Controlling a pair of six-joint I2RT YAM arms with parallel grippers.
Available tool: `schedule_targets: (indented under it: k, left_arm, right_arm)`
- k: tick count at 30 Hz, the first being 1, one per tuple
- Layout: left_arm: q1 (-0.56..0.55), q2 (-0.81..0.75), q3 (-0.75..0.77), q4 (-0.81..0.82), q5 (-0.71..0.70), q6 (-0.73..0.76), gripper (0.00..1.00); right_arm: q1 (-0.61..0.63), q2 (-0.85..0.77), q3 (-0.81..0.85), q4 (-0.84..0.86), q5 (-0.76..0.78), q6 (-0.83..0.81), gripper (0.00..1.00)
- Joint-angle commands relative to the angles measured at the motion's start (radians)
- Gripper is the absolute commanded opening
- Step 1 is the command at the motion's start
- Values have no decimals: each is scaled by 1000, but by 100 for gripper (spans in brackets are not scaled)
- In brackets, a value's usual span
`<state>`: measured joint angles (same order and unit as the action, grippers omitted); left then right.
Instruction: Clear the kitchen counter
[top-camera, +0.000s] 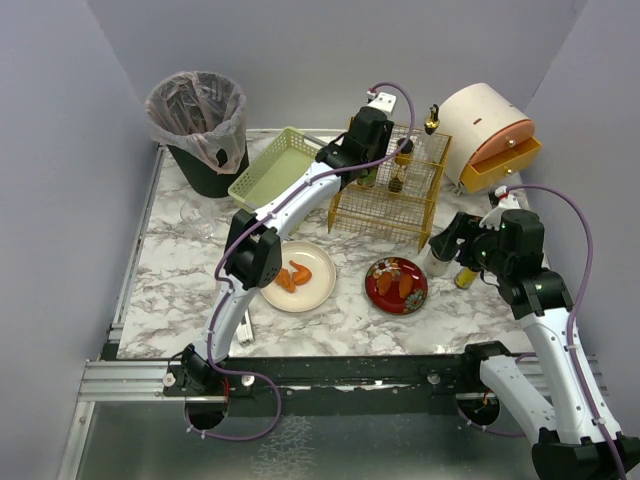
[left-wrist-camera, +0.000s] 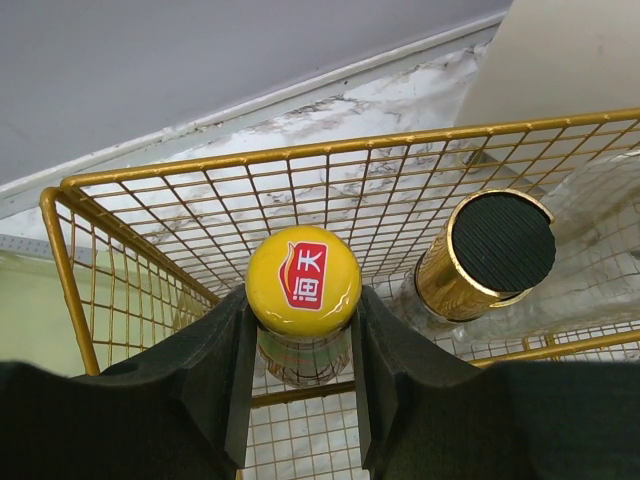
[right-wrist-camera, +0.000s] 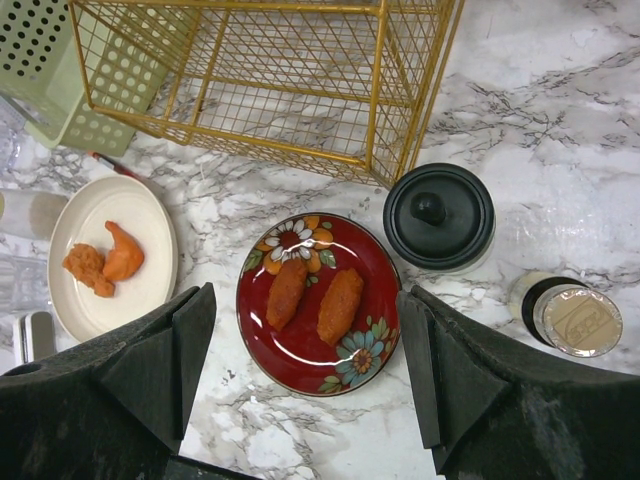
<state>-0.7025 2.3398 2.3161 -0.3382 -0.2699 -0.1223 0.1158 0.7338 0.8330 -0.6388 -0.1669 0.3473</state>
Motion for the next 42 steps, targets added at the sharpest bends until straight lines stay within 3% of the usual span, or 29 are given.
schedule_targets:
  k: [1, 3, 12, 17, 34, 42]
  left_arm:
    - [-7, -1, 14, 102, 1, -6, 3]
    - [-8, -1, 10, 101, 3, -5, 8]
    - [-8, -17, -8, 103, 13, -25, 47]
    - [-8, -48, -19, 102, 19, -28, 60]
    - [-7, -280, -85, 43, 108, -61, 69]
    - [-6, -522, -362, -4, -4, -96, 75]
  right_arm:
    - [-5, -2, -1, -13, -19, -7, 80]
    - [-4, -2, 0, -13, -19, -6, 80]
    - [-4, 9, 44, -20, 5, -13, 80]
    - [-5, 10, 45, -22, 4, -15, 80]
    - [-4, 25, 94, -19, 62, -46, 80]
    - [-4, 28, 97, -31, 44, -47, 80]
